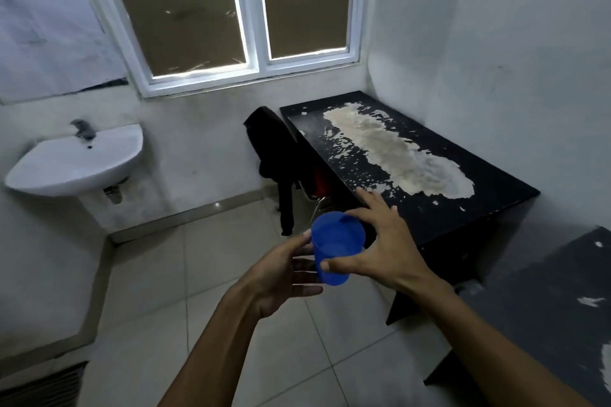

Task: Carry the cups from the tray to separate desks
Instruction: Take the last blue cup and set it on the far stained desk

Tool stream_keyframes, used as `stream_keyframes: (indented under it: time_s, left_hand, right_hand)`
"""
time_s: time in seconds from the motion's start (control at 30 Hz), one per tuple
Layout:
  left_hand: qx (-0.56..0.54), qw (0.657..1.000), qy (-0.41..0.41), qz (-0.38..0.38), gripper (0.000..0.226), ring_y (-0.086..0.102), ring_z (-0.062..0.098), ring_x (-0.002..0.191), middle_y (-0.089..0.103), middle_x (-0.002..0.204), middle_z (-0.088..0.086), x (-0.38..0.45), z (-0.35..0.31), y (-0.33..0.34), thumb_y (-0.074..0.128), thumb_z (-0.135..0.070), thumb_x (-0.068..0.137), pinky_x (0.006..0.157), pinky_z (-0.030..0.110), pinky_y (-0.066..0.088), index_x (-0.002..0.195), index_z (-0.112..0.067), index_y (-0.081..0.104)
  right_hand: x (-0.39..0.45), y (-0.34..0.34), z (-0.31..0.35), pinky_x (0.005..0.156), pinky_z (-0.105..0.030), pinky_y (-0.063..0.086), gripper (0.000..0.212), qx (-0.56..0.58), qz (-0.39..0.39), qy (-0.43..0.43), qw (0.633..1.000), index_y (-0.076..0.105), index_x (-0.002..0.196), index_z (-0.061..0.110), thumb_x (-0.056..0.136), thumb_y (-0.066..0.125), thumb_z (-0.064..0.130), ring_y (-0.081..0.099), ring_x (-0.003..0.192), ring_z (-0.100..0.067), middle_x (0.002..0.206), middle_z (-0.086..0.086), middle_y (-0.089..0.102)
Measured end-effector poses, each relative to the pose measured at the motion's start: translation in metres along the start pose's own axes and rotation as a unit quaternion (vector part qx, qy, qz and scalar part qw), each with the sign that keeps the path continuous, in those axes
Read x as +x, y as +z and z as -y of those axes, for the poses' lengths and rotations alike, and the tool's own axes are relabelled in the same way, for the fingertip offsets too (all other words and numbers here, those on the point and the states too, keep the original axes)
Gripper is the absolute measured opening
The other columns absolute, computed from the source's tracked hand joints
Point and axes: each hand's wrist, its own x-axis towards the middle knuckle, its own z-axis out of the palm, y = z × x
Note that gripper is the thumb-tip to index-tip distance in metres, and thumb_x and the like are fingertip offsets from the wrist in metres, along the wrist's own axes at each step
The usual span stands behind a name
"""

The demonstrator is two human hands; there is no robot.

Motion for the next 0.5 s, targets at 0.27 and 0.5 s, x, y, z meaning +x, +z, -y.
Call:
stream_keyframes:
  time_s: [0.27, 0.5]
  left_hand:
    - [0.062, 0.994, -0.032, 0.084, 0.056, 0.067, 0.026, 0.096, 0.068, 0.109, 0.016, 0.123, -0.075, -0.023, 0.053, -0.059, 0.087, 0.087, 0.041, 0.056, 0.113, -0.012, 0.067]
    - [0.085, 0.985, -0.057, 0.138, 0.053, 0.065, 0.025, 0.089, 0.070, 0.099, 0.013, 0.235, -0.121, -0.004, 0.053, -0.058, 0.087, 0.087, 0.042, 0.054, 0.104, -0.011, 0.069]
  right_hand:
    - [0.097, 0.002, -0.036, 0.115, -0.041, -0.001, 0.088, -0.012, -0.062, 0.088, 0.994, 0.063, 0.121, 0.030, 0.042, 0.078, 0.067, 0.010, 0.148, -0.011, 0.160, 0.005, 0.024]
    - [0.169, -0.015, -0.094, 0.119, -0.053, 0.014, 0.092, -0.018, -0.112, 0.147, 0.983, 0.065, 0.119, 0.030, 0.037, 0.076, 0.069, 0.012, 0.149, -0.012, 0.159, 0.006, 0.026]
